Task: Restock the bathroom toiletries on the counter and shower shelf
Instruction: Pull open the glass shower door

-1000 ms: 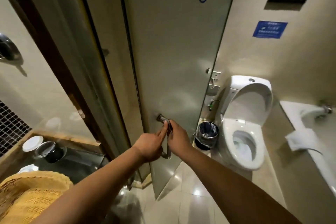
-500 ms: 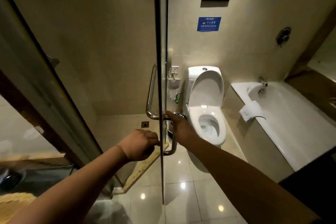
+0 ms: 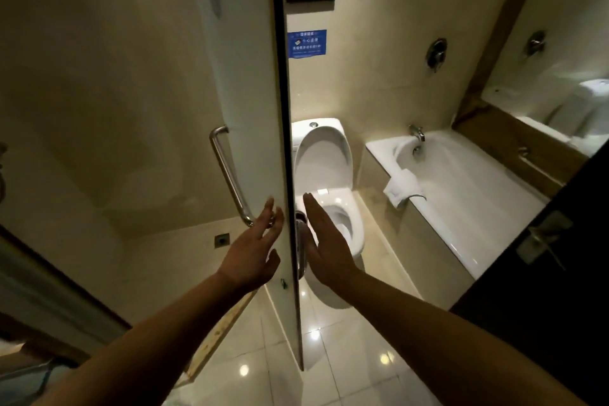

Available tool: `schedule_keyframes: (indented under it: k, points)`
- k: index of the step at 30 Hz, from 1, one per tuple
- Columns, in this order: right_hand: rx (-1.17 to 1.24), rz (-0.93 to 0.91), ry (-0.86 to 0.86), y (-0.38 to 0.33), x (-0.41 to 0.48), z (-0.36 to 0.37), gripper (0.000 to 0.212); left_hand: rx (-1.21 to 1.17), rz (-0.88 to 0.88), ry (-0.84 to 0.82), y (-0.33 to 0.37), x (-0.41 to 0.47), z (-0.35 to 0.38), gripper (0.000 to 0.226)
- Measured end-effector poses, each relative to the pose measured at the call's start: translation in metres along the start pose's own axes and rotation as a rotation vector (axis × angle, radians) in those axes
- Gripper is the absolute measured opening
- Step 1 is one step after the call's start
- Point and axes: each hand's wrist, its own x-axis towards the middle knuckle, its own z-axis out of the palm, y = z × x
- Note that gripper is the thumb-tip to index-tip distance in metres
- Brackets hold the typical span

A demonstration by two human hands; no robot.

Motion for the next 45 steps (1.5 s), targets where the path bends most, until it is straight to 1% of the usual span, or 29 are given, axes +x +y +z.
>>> schedule_keyframes:
  k: [2, 5, 8, 10, 12, 15, 20, 24, 28, 32, 37, 39, 41, 43, 45]
  points:
    - [-0.125, -0.088, -0.043, 0.005, -0.004, -0.010, 0.063, -0.044, 0.047, 0.007, 0.006, 0.016, 0.008, 0.087]
    - [-0.356, -0.189, -0.036, 0.011, -0.008, -0.027, 0.078, -0.038, 0.078, -0.011, 0.015, 0.040, 0.017, 0.096]
    - [-0.586, -0.275, -0.083, 0.017, -0.011, -0.039, 0.078, -0.003, 0.054, -0.034, 0.025, 0.064, 0.025, 0.102]
    - [-0.724, -0.222, -0.117, 0.021, -0.006, -0.044, 0.076, 0.028, 0.031, -0.076, 0.030, 0.080, 0.031, 0.103]
    - [-0.837, -0.094, -0.115, 0.025, 0.002, -0.046, 0.077, 0.095, 0.008, -0.130, 0.031, 0.093, 0.037, 0.105]
    - [-0.934, 0.030, -0.103, 0.031, 0.015, -0.052, 0.084, 0.228, -0.033, -0.202, 0.028, 0.109, 0.047, 0.104]
    - [-0.945, 0.166, -0.104, 0.039, 0.036, -0.060, 0.090, 0.314, -0.113, -0.263, 0.023, 0.131, 0.057, 0.104]
    - [-0.953, 0.247, -0.128, 0.046, 0.050, -0.071, 0.089, 0.269, -0.157, -0.314, 0.031, 0.148, 0.062, 0.101]
    - [-0.946, 0.289, -0.148, 0.049, 0.064, -0.079, 0.086, 0.149, -0.224, -0.376, 0.039, 0.165, 0.061, 0.105]
    - [-0.976, 0.266, -0.170, 0.064, 0.074, -0.091, 0.086, 0.121, -0.206, -0.470, 0.042, 0.182, 0.057, 0.105]
    - [-1.099, 0.209, -0.221, 0.083, 0.080, -0.108, 0.094, 0.139, -0.184, -0.494, 0.046, 0.195, 0.055, 0.100]
    - [-1.150, 0.229, -0.232, 0.084, 0.085, -0.109, 0.096, 0.185, -0.183, -0.489, 0.050, 0.201, 0.054, 0.094]
    - [-1.158, 0.242, -0.262, 0.081, 0.094, -0.104, 0.093, 0.255, -0.172, -0.468, 0.053, 0.204, 0.050, 0.085]
    - [-1.107, 0.205, -0.334, 0.077, 0.106, -0.095, 0.087, 0.303, -0.173, -0.421, 0.049, 0.201, 0.046, 0.078]
    - [-1.032, 0.135, -0.399, 0.072, 0.118, -0.083, 0.082, 0.311, -0.223, -0.385, 0.033, 0.187, 0.039, 0.076]
